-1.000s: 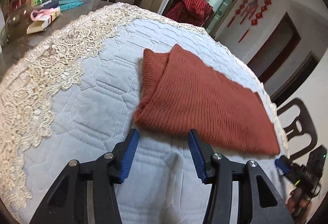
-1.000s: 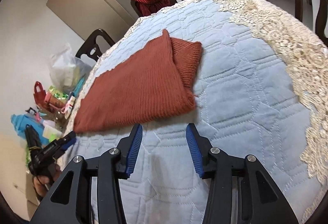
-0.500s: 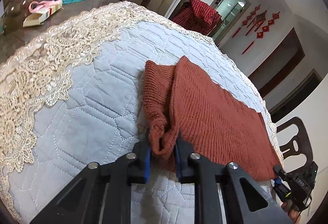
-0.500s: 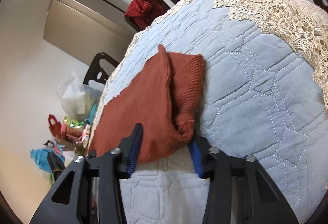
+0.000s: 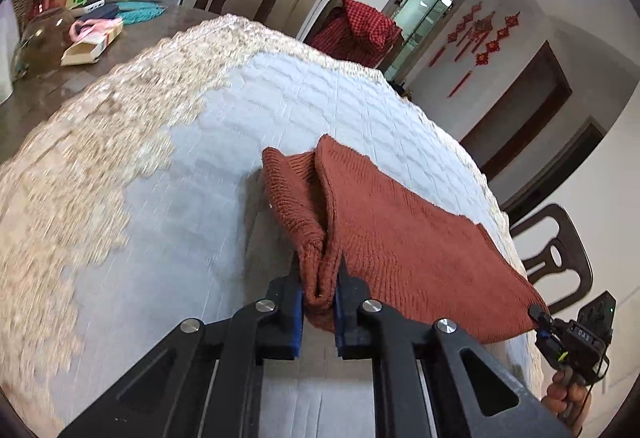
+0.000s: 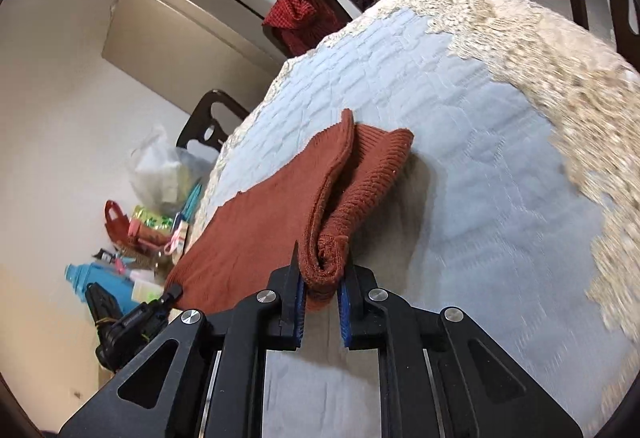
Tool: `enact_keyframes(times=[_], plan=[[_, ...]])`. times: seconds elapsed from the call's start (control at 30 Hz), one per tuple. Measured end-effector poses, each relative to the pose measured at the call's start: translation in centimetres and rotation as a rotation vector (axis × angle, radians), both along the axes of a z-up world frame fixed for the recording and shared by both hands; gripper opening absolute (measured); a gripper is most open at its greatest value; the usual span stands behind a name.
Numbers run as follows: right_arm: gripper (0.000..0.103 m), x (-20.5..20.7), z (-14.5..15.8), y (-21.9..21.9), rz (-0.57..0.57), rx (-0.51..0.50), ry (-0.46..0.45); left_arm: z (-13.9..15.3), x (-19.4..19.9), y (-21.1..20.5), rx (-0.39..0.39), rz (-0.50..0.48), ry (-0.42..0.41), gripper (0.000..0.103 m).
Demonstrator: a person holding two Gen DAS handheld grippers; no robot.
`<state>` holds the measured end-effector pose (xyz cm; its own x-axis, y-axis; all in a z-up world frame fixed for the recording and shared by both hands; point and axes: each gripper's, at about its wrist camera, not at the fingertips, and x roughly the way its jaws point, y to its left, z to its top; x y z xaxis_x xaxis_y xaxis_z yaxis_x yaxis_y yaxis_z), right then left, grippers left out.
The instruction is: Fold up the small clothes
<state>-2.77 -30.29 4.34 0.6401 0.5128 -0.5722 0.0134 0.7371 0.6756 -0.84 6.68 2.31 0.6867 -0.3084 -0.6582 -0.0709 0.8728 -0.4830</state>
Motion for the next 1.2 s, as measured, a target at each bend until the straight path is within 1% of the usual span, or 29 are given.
enact_keyframes(times=[0.13, 0.2, 0.27, 0.3, 0.37, 0.4, 0.43, 0.5, 0.6, 0.67, 0.7, 0.77, 0.8, 0.87, 0.93, 1.0, 1.03, 1.07, 1.1, 1.13, 1.17, 1.2], plan=[[0.013, -2.3, -0.2, -0.9, 0.008, -0.005, 0.033, -0.5, -2.7, -0.1, -0.009, -0.017, 0.030, 0.013], [0.013, -3.1, -0.4, -1.0, 0.012, -0.013, 0.041, -1.0, -3.4, -0.5, 0.006, -0.033, 0.034, 0.013], [0.013, -3.2, -1.2, -1.2, 0.013, -0.023, 0.054, -2.2, -3.3, -0.8, 0.026, -0.050, 0.070, 0.013], [0.014, -3.1, -1.8, -1.3, 0.012, -0.024, 0.069, -2.9, -3.1, -0.8, 0.017, -0.055, 0.090, 0.014], [0.015, -2.8, -2.9, -1.2, 0.013, -0.041, 0.103, -2.9, -3.3, -0.5, 0.009, -0.057, 0.085, 0.015], [0.016, -2.8, -3.1, -1.2, 0.016, -0.046, 0.109, -2.6, -3.4, -0.3, 0.013, -0.055, 0.083, 0.018], [0.017, -3.0, -3.0, -1.2, 0.015, -0.048, 0.101, -2.3, -3.7, -0.2, 0.024, -0.053, 0.075, 0.018], [0.021, -3.6, -2.0, -1.1, 0.008, -0.105, 0.080, -1.6, -4.3, 0.3, 0.059, -0.046, 0.062, 0.019], [0.022, -4.8, 0.1, -1.4, -0.025, -0.224, 0.021, -0.4, -5.0, 0.8, 0.115, -0.017, 0.030, 0.019], [0.022, -5.4, 1.6, -1.4, -0.051, -0.274, -0.024, 0.6, -5.1, 0.7, 0.138, -0.008, -0.008, 0.019], [0.022, -5.6, 2.4, -1.1, -0.056, -0.285, -0.057, 1.1, -4.9, 0.5, 0.136, -0.015, -0.031, 0.019], [0.022, -5.5, 3.0, -0.4, -0.039, -0.278, -0.102, 1.8, -4.2, -0.5, 0.133, -0.043, -0.076, 0.019], [0.021, -5.0, 2.9, 0.4, -0.016, -0.272, -0.118, 2.0, -3.8, -1.1, 0.138, -0.058, -0.088, 0.019], [0.022, -3.9, 2.2, 2.0, 0.015, -0.280, -0.109, 1.8, -2.7, -2.5, 0.141, -0.098, -0.097, 0.019], [0.021, -2.7, 1.2, 3.4, 0.042, -0.294, -0.102, 0.9, -1.1, -4.1, 0.165, -0.138, -0.077, 0.019], [0.021, -1.8, 0.3, 4.4, 0.056, -0.326, -0.103, -0.3, -0.5, -4.9, 0.197, -0.161, -0.041, 0.019], [0.021, -1.4, -0.3, 4.7, 0.057, -0.359, -0.099, -1.2, -0.1, -5.1, 0.215, -0.164, -0.013, 0.019], [0.021, -1.1, -0.8, 4.7, 0.041, -0.400, -0.074, -1.5, -0.2, -5.2, 0.215, -0.164, -0.011, 0.019], [0.021, -1.1, -1.2, 4.3, 0.024, -0.422, -0.062, -1.4, -0.4, -5.1, 0.214, -0.169, -0.027, 0.019], [0.021, -1.2, -1.1, 3.9, 0.024, -0.407, -0.077, -1.2, -0.7, -5.0, 0.222, -0.174, -0.030, 0.019], [0.021, -1.4, -0.9, 3.7, 0.017, -0.415, -0.079, -1.0, -0.8, -5.1, 0.230, -0.175, -0.038, 0.021], [0.021, -1.5, -0.6, 3.7, 0.010, -0.438, -0.083, -0.7, -0.9, -5.2, 0.238, -0.176, -0.048, 0.027]])
